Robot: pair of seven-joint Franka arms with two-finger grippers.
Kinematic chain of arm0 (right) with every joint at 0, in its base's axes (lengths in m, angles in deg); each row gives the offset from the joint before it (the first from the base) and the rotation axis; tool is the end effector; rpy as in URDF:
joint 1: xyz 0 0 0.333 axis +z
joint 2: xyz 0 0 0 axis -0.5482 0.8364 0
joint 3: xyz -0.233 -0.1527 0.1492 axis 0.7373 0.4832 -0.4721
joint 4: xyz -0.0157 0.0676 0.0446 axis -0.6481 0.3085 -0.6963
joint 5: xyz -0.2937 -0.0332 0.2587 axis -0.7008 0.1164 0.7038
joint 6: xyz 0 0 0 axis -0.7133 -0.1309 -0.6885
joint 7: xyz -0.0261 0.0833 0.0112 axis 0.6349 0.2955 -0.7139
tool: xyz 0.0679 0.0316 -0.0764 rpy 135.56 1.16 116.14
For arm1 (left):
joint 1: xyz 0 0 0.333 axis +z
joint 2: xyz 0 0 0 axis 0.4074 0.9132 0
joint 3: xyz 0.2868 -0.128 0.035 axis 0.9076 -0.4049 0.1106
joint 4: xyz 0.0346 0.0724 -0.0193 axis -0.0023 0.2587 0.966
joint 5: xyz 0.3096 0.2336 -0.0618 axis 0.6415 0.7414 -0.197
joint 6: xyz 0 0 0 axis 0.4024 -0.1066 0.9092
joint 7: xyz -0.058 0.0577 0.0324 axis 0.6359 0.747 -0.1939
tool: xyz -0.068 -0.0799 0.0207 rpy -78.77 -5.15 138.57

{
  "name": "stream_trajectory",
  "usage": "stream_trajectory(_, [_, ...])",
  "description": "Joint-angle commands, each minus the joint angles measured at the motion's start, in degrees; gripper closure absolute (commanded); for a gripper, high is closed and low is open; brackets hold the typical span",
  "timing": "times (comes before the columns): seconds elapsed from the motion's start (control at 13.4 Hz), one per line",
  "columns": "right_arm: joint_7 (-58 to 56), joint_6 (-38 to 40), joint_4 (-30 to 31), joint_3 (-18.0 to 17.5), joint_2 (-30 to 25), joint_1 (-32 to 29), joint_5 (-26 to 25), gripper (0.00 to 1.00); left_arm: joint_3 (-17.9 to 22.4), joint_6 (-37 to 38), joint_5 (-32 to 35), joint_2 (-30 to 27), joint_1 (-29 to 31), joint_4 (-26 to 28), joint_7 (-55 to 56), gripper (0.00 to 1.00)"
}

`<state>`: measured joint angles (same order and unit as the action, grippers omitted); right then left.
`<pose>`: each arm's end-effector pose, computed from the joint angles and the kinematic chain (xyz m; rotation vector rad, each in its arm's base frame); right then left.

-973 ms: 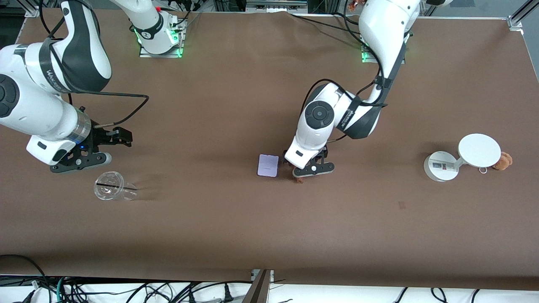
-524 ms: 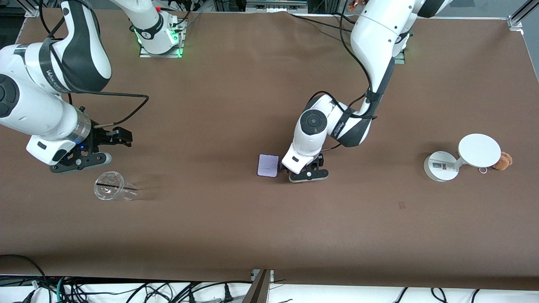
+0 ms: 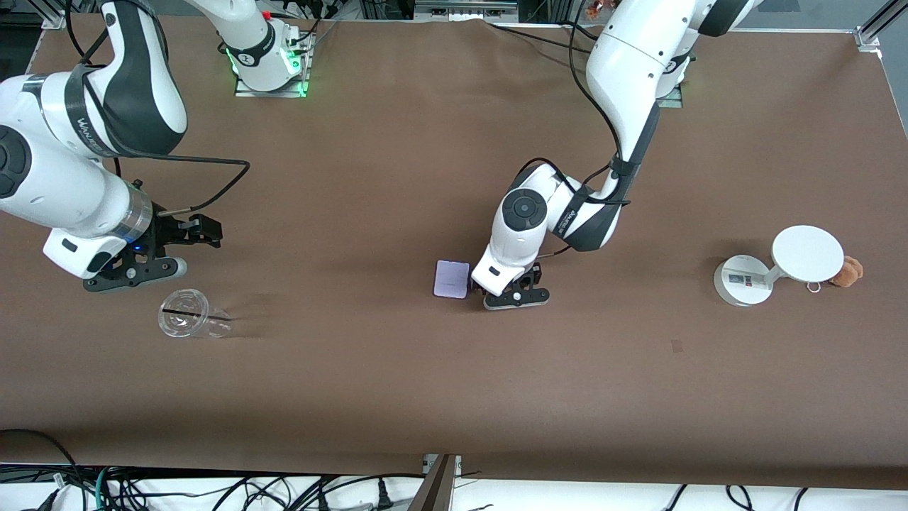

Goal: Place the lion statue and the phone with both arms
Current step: 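Carry the lion toward the white lamp while the right gripper reaches the phone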

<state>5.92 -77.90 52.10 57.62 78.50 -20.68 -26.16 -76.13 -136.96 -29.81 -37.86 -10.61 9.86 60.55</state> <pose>0.6353 0.0849 0.4706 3.0812 0.3686 -0.1153 0.6005 -0.4114 0.2098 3.0879 0.2128 0.1520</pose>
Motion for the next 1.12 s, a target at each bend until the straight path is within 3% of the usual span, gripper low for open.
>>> stream_trajectory(0.0, [-0.71, 0.47, -0.27, 0.00, -0.50, -0.08, -0.83, 0.00, 0.79, 0.33, 1.07, 1.05, -1.04, -1.99, 1.43, 0.84])
stream_trajectory(0.07, [-0.62, 0.47, -0.19, 0.00, -0.24, 0.01, -0.83, 0.00, 0.88, 0.59, 1.16, 0.79, -0.95, -1.99, 1.43, 0.99])
stream_trajectory(0.15, [-0.71, 0.47, -0.19, 0.00, -0.23, 0.01, -0.83, 0.00, 0.88, 0.94, 1.08, 0.53, -0.95, -1.99, 1.43, 1.00])
stream_trajectory(0.6, [0.87, 0.91, -0.19, -0.26, -0.32, 1.23, 0.40, 0.00, 1.41, 7.69, 1.16, -5.26, 2.91, -1.99, -4.16, 1.00])
stream_trajectory(0.97, [17.53, 0.12, -0.97, -0.18, 1.34, 9.74, 3.21, 0.00, 0.97, 9.73, 1.07, -9.58, 12.92, -0.58, -14.62, 1.00])
stream_trajectory(1.05, [22.27, 0.12, -2.11, -0.18, 2.65, 11.50, 5.74, 0.00, 0.97, 10.52, 1.07, -10.89, 14.77, 0.90, -18.04, 1.00])
